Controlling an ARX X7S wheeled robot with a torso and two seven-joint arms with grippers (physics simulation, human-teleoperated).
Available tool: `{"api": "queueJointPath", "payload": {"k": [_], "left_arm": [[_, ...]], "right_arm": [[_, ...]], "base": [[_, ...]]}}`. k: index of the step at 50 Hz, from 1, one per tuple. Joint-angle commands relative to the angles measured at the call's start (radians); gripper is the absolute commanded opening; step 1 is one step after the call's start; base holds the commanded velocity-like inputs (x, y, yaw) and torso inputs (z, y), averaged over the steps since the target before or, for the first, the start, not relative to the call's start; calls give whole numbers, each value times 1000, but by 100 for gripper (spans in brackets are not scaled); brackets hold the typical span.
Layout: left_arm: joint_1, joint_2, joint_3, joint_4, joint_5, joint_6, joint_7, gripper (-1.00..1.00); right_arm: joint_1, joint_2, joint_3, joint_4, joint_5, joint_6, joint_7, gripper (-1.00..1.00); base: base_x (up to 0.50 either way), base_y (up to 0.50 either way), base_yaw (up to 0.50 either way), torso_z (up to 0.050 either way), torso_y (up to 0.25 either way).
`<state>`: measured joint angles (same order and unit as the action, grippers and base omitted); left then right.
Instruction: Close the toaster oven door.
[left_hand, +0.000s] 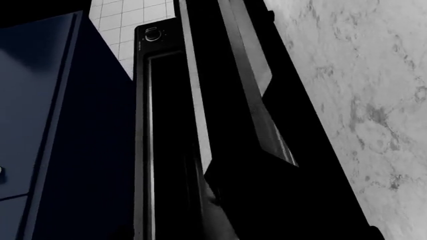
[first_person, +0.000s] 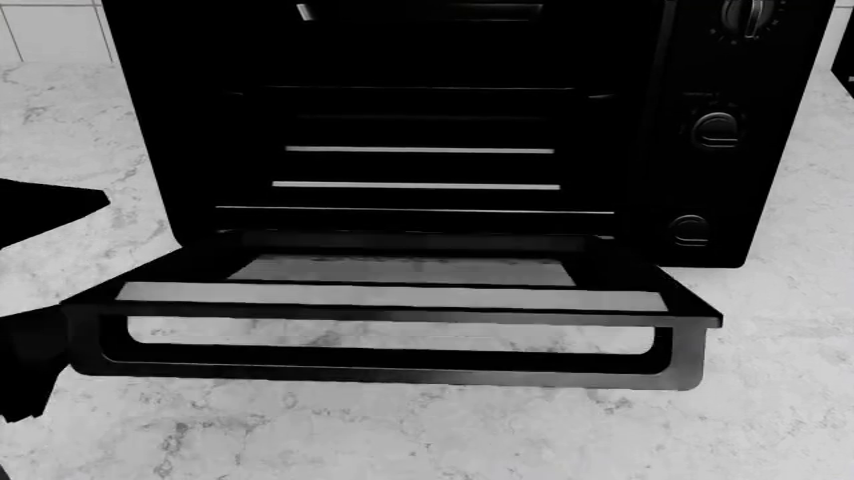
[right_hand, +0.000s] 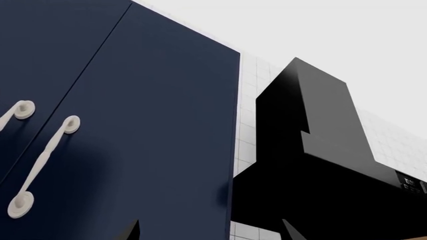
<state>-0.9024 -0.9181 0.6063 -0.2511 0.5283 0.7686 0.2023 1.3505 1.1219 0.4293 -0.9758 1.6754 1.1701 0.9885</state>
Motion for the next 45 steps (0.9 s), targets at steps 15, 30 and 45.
{"api": "queueJointPath", "payload": {"k": [15,30,45], "left_arm": [[191,132,-112,275,-351,-296,-228,100],[326,278,-95,614,-655,-805,-257,100],[270,509,-198,682,-820,-1188,-514,100]], "right_arm": [[-5,19,8,7,15,-10,11,100],[-27,26,51,6,29,-10,8,100],[-11,46,39,13,41,-22,14,100]], "base": [[-2,0,-2,1,3],[0,-5,-7,1,1],[0,-4,-3,1,3]]}}
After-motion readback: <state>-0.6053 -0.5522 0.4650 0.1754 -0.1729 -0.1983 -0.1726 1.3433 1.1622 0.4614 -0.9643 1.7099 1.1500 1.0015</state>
